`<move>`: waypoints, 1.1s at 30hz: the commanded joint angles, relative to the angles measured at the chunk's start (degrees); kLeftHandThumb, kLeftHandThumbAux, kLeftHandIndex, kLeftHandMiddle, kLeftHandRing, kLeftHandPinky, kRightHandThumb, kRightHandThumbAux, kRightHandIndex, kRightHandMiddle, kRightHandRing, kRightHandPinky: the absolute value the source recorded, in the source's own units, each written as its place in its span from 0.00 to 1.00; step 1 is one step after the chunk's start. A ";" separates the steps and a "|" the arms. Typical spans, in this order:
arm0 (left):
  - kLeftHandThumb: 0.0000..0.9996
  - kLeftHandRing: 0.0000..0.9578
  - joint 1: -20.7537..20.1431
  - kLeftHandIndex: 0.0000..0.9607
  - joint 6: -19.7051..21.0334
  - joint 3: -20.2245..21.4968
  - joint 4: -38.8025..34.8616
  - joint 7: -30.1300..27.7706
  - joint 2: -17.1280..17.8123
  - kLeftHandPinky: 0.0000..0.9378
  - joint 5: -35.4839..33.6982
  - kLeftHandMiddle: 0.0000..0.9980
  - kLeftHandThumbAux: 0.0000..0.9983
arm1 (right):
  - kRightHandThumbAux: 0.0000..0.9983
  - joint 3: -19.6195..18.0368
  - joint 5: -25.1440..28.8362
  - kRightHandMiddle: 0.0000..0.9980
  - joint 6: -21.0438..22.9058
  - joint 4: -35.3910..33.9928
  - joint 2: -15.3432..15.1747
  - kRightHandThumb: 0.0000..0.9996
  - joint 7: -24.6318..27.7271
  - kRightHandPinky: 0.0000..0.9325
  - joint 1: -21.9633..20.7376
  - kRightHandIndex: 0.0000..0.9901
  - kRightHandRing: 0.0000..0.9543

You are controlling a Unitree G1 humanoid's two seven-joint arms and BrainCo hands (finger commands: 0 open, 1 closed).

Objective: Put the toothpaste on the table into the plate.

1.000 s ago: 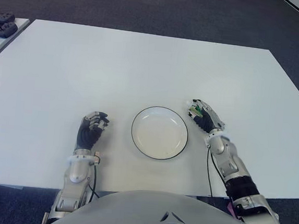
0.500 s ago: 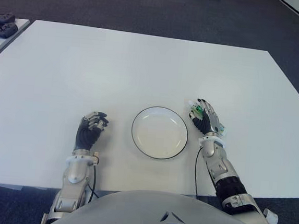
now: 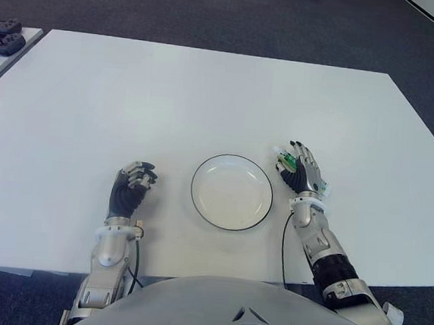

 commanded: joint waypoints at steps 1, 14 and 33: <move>0.71 0.57 0.40 0.45 0.57 -0.05 0.28 -0.71 -0.43 0.59 -0.21 0.54 0.72 | 0.47 1.61 -1.33 0.00 1.64 5.23 -0.83 0.53 0.17 0.00 4.23 0.05 0.00; 0.71 0.57 0.48 0.45 -0.35 0.01 0.60 -0.47 -0.75 0.59 -0.17 0.54 0.72 | 0.41 4.73 -9.22 0.00 18.56 0.14 -1.19 0.61 5.20 0.00 4.14 0.00 0.00; 0.71 0.56 0.62 0.45 -0.62 0.36 0.32 -0.48 -1.11 0.58 -0.42 0.53 0.72 | 0.38 6.39 -12.34 0.00 26.17 -5.60 -1.59 0.63 10.09 0.00 4.89 0.00 0.00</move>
